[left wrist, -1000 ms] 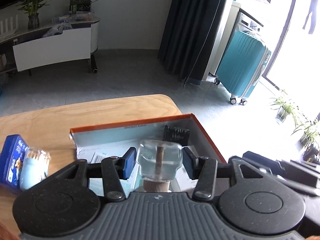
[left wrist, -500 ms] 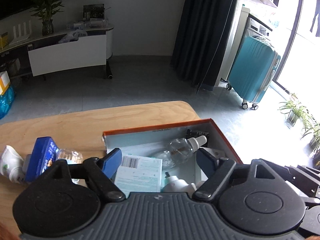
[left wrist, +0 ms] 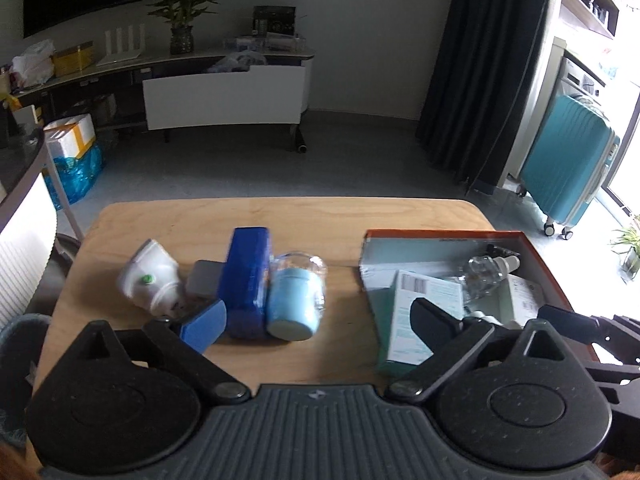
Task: Organize rigid objects
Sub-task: 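Withdraw both open tools from the tray toward the remaining table objects, then grasp the white plug-in diffuser with left tool while right tool grasps light-blue swab jar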
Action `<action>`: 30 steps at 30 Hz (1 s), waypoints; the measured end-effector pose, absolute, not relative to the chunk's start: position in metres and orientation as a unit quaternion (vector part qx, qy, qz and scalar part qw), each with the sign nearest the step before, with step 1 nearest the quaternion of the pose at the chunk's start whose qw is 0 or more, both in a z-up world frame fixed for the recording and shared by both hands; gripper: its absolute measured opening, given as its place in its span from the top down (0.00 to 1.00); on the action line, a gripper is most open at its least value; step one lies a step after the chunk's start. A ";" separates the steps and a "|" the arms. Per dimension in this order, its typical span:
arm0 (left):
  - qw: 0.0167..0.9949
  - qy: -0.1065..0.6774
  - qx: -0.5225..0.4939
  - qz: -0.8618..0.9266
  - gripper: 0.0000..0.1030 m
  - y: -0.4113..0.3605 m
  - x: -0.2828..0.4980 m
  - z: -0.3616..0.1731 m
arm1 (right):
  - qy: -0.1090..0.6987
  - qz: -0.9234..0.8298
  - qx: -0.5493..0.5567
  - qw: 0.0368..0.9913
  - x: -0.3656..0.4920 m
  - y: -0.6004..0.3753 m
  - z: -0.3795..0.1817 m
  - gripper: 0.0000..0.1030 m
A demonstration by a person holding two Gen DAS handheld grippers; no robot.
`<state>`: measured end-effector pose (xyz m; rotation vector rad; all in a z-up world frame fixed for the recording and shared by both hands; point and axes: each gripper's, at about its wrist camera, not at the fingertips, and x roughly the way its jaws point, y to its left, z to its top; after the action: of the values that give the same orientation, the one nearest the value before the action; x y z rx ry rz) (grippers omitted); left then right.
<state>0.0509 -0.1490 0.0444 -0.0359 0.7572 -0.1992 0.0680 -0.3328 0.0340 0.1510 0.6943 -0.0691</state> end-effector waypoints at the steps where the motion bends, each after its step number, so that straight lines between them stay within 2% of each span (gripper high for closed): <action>1: 0.924 0.371 -0.019 -0.090 0.01 -0.140 0.051 0.043 | 0.342 -0.030 0.072 0.937 0.072 -0.326 0.033 0.24; 12: 0.915 0.400 -0.046 -0.019 0.00 -0.050 0.068 0.017 | 0.361 0.008 0.055 0.931 0.099 -0.272 0.023 0.24; 30: 0.912 0.402 -0.001 -0.081 0.00 -0.037 0.137 -0.025 | 0.374 0.011 0.049 0.926 0.125 -0.265 -0.001 0.24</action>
<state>0.1372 -0.0370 -0.0250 -0.0022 0.8288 -0.1659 0.1253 -0.2654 -0.0011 0.0995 0.7676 0.0221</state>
